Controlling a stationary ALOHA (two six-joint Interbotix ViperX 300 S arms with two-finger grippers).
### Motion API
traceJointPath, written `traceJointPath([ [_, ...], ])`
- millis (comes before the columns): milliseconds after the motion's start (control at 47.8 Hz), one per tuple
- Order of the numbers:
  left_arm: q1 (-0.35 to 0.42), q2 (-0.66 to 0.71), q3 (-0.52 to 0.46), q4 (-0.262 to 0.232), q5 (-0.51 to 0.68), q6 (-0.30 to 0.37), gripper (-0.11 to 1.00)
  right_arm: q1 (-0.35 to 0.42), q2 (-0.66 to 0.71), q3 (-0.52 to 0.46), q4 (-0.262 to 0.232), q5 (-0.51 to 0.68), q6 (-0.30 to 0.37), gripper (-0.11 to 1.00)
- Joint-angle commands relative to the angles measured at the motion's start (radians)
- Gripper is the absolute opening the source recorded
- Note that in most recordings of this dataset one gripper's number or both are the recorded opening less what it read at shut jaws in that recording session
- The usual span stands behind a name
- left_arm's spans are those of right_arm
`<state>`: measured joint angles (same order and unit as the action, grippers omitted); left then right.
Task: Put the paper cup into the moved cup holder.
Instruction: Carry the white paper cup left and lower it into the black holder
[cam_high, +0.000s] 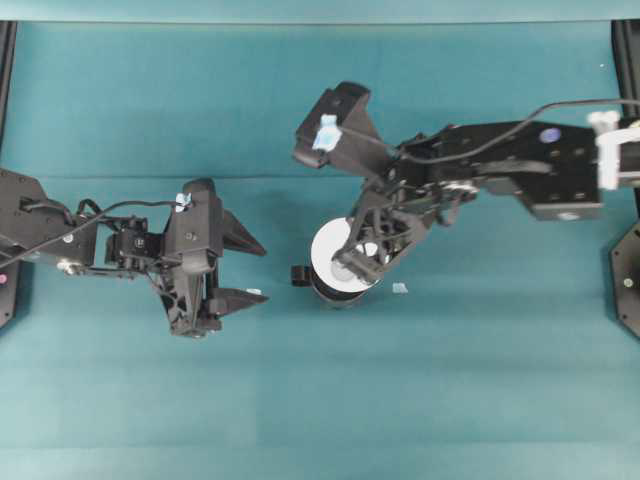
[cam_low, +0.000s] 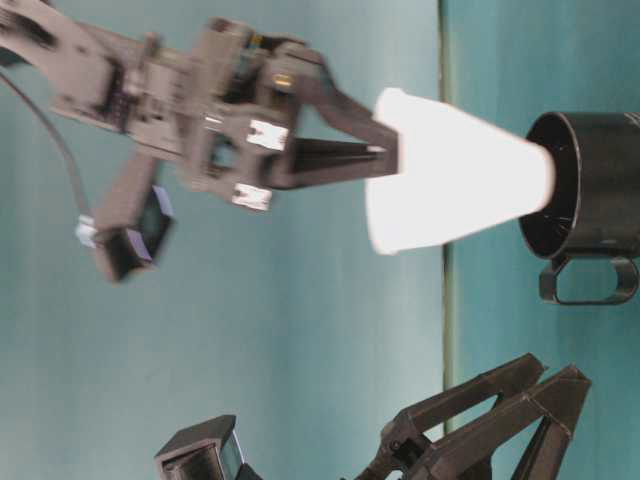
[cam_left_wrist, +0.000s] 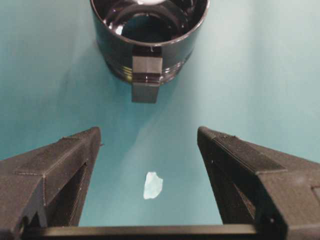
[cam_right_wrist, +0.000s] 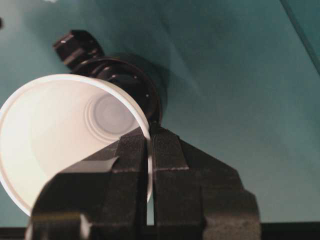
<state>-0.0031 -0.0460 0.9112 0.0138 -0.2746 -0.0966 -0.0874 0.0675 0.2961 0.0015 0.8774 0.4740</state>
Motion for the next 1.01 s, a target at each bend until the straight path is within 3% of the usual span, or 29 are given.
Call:
traceJointPath([
  [0, -0.003, -0.012, -0.008, 0.003, -0.005, -0.002, 0.83, 0.003, 0.011, -0.018, -0.002, -0.017, -0.011, 0.01],
  [984, -0.003, -0.012, -0.006, 0.003, -0.005, -0.002, 0.83, 0.009, 0.067, -0.005, -0.005, -0.069, -0.014, 0.01],
])
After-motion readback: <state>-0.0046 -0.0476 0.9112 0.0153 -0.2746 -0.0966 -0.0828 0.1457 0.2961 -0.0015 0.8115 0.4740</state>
